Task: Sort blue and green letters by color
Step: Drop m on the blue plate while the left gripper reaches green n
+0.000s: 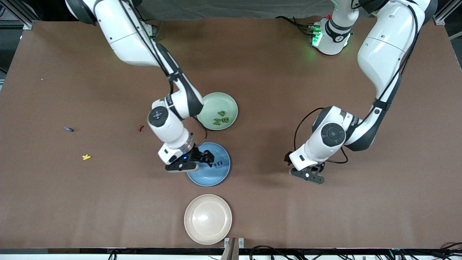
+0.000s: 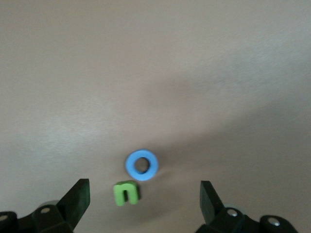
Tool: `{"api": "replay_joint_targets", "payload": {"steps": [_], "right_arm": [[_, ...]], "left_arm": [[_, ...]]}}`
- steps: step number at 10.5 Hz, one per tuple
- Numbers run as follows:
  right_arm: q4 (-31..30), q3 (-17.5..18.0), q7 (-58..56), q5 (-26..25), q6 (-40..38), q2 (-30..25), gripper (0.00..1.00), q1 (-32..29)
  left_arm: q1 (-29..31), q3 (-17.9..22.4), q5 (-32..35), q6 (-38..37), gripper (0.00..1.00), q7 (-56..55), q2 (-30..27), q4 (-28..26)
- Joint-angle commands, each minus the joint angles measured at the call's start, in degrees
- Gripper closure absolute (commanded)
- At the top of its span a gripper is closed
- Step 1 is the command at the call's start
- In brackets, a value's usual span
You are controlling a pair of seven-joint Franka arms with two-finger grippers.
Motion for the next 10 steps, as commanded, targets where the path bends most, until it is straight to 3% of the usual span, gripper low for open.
{"api": "replay_joint_targets", "payload": {"steps": [1, 5, 8, 10], "right_arm": [[-4.2, 0.7, -13.8, 0.2, -8.5, -6.5, 0.00, -8.8], [-9.1, 0.8, -35.1, 0.2, -18.5, -12.2, 0.00, -21.1], [-16.1, 0.8, -56.3, -0.2, -18.9, -16.9, 0.00, -32.0], [-19.9, 0.5, -62.8, -2.8, -18.8, -18.9, 0.00, -36.5]], "left_arm": [[2.1, 0.3, 0.4, 0.1, 0.00, 6.5, -0.2, -1.0], [4.0, 0.4, 0.4, 3.1, 0.00, 8.2, 1.4, -3.7], [4.7, 0.3, 0.3, 4.5, 0.00, 8.1, 1.6, -4.7], [4.7, 0.4, 0.4, 4.5, 0.00, 8.1, 2.1, -4.7]]}}
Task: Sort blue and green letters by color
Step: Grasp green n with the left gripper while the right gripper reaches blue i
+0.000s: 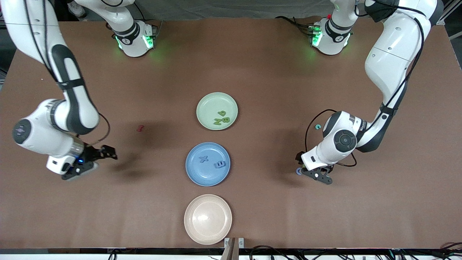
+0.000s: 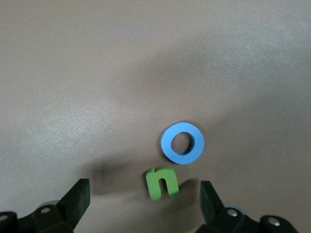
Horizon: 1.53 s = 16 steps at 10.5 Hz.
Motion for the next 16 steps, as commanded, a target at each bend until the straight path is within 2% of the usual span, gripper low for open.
{"api": "replay_joint_targets", "payload": {"steps": [1, 3, 5, 6, 9, 10, 12, 14, 16], "right_arm": [[-8.3, 1.0, -6.6, -8.5, 0.3, -6.0, 0.00, -6.3], [-12.2, 0.9, -6.9, -16.1, 0.2, -8.4, 0.00, -10.0], [-16.0, 0.9, -7.4, -24.2, 1.3, -10.1, 0.00, -14.1], [-18.1, 0.9, -7.5, -25.8, 2.9, -11.1, 0.00, -14.9], [-22.5, 1.2, -17.1, -26.9, 10.8, -10.8, 0.00, -21.9], [-23.5, 1.2, -18.9, -26.9, 12.4, -10.6, 0.00, -22.9], [-25.4, 1.2, -19.2, -26.9, 16.2, -10.3, 0.00, -23.0], [-26.6, 1.2, -19.2, -26.9, 18.8, -9.7, 0.00, -23.3], [-26.6, 1.2, -19.1, -26.9, 21.9, -7.7, 0.00, -23.9]], "left_arm": [[0.5, -0.4, 0.3, 0.8, 0.00, 0.8, -0.1, -0.6], [0.5, -0.4, 0.3, 0.8, 0.07, 0.9, -0.1, -0.6], [0.4, -0.4, 0.3, 0.8, 0.19, 0.8, 0.0, -0.6], [0.4, -0.3, 0.3, 0.8, 0.34, 0.9, 0.0, -0.6], [0.3, -0.4, 0.3, 0.8, 0.65, 0.6, -0.1, -0.6], [0.1, -0.4, 0.3, 0.8, 0.80, -0.1, -0.3, -0.6], [0.1, -0.4, 0.3, 0.6, 0.86, -0.2, -0.6, -0.5], [-0.1, -0.5, 0.0, 0.1, 0.99, -0.3, -1.0, -0.4], [-0.2, -2.5, -0.5, -3.0, 1.00, -4.2, -2.0, -0.2]]}}
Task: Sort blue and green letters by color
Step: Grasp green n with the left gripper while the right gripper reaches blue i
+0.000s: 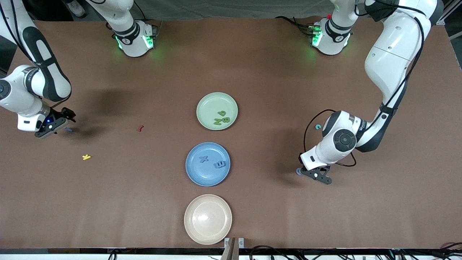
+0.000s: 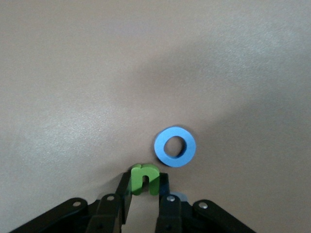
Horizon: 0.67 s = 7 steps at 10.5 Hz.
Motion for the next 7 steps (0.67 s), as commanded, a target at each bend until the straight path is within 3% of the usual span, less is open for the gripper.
{"api": "replay_joint_targets", "payload": {"steps": [1, 4, 6, 7], "right_arm": [[-1.2, 0.8, -0.4, -1.4, 5.0, 1.8, 0.00, -1.9], [-1.1, 0.8, -0.3, -1.3, 6.4, 2.9, 0.04, -2.3], [-1.0, 0.8, -0.3, -1.3, 6.9, 3.6, 0.51, -2.7], [-0.9, 0.8, -0.2, -0.9, 6.9, 3.7, 0.84, -2.8]], "left_arm": [[0.1, -5.1, -0.4, -5.2, 1.00, -9.1, -2.0, -0.2], [0.0, -12.2, -0.4, -10.4, 1.00, -20.9, -3.1, 0.0], [-0.6, -15.2, -0.4, -11.6, 1.00, -26.7, -3.1, -0.1], [-1.3, -16.1, -0.4, -11.9, 1.00, -29.2, -3.1, -0.1]]}}
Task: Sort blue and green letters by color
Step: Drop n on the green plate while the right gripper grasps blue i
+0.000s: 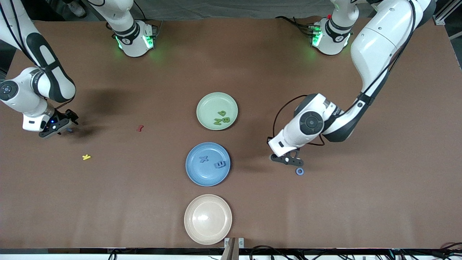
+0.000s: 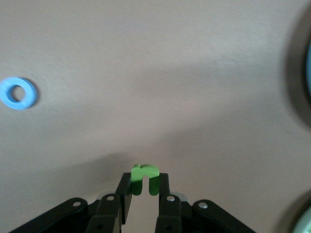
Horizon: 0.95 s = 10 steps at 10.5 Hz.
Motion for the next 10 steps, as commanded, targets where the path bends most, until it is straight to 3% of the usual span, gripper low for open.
{"api": "replay_joint_targets", "payload": {"steps": [1, 7, 10], "right_arm": [[0.0, 0.8, -0.1, -0.9, 1.1, 0.8, 1.00, -2.0], [0.7, 1.1, 1.7, -0.8, 0.6, 1.0, 1.00, -2.0], [2.5, 3.3, 9.3, -0.8, -1.1, -0.3, 1.00, -0.9]], "left_arm": [[-1.6, -2.4, -0.4, -1.3, 1.00, -8.2, -1.0, -0.7], [-13.1, -2.6, -0.2, -1.3, 1.00, -28.5, -0.6, -0.2], [-17.0, -2.5, -0.2, -1.3, 1.00, -35.5, -0.4, 0.8]]}}
